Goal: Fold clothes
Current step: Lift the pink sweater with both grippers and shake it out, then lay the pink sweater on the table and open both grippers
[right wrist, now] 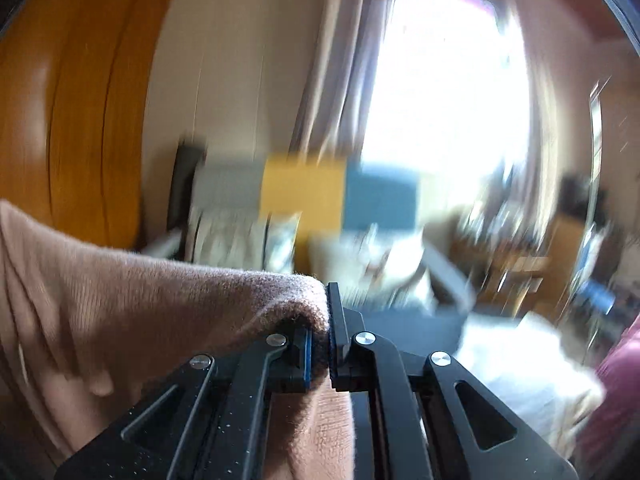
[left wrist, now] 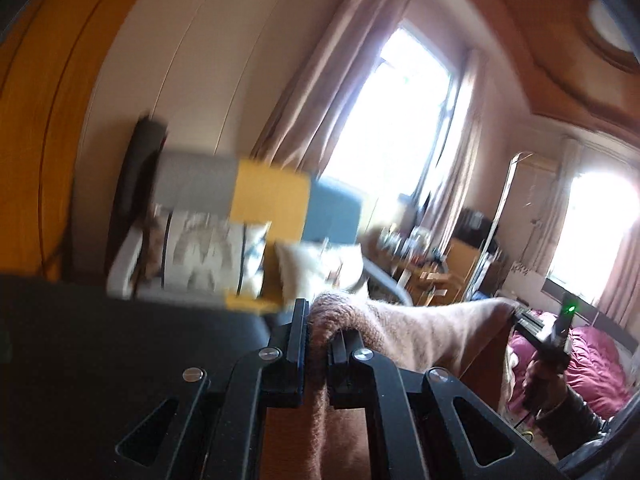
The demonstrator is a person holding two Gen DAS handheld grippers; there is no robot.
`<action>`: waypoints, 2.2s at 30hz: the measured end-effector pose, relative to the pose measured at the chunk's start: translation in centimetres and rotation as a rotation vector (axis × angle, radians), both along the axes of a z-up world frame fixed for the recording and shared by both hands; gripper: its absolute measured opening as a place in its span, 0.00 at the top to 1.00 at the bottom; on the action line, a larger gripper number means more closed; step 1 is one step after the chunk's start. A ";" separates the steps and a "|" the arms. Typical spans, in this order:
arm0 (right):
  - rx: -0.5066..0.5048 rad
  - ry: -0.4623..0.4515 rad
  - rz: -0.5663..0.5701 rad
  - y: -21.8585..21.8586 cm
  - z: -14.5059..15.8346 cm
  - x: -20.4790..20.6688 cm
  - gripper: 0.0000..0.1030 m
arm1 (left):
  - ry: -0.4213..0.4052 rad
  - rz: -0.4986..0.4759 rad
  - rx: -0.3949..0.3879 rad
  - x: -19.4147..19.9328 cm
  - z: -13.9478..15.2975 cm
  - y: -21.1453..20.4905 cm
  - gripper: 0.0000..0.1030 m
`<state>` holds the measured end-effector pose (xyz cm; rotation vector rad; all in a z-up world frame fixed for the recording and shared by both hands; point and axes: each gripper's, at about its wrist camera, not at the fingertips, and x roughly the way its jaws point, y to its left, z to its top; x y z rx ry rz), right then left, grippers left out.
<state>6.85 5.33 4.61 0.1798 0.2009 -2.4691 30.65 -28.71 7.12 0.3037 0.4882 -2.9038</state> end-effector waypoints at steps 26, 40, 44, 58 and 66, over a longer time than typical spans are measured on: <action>-0.300 0.518 -0.161 11.6 12.0 10.1 0.95 | 0.442 -0.013 -0.101 9.0 10.5 7.7 0.93; 0.132 -0.103 -0.076 -4.1 -5.8 -9.8 0.95 | -0.201 0.178 0.008 -7.7 -4.5 -1.0 0.93; 0.281 -0.264 -0.060 -10.8 -12.7 -15.8 0.94 | -0.397 0.198 0.040 -14.6 -11.4 -5.7 0.92; 0.371 -0.590 -0.009 -12.8 -21.1 -18.5 0.74 | -0.728 0.361 0.250 -20.0 -25.0 -15.1 0.81; 0.338 -0.496 0.153 -12.5 -18.8 -12.6 0.74 | -0.606 0.007 0.160 -18.0 -20.9 -5.4 0.81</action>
